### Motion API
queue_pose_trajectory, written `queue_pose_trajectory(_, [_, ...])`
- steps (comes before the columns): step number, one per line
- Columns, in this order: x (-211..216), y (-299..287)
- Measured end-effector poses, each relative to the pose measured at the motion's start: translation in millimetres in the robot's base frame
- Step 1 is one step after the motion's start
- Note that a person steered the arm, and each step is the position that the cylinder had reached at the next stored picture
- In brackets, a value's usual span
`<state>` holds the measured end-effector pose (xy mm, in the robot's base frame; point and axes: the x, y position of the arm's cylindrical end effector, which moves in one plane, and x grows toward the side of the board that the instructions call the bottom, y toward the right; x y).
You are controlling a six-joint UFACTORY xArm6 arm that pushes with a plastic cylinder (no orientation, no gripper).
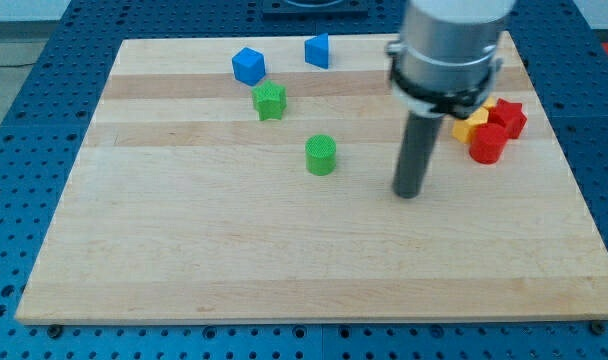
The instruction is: Move the green circle into the blue triangle
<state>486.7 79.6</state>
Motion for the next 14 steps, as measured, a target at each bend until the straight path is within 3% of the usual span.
queue_pose_trajectory(1, [0, -44])
queue_pose_trajectory(4, [-25, -64])
queue_pose_trajectory(6, [-65, -64])
queue_pose_trajectory(8, [-50, -93])
queue_pose_trajectory(11, [-119, -94])
queue_pose_trajectory(14, [-161, -93])
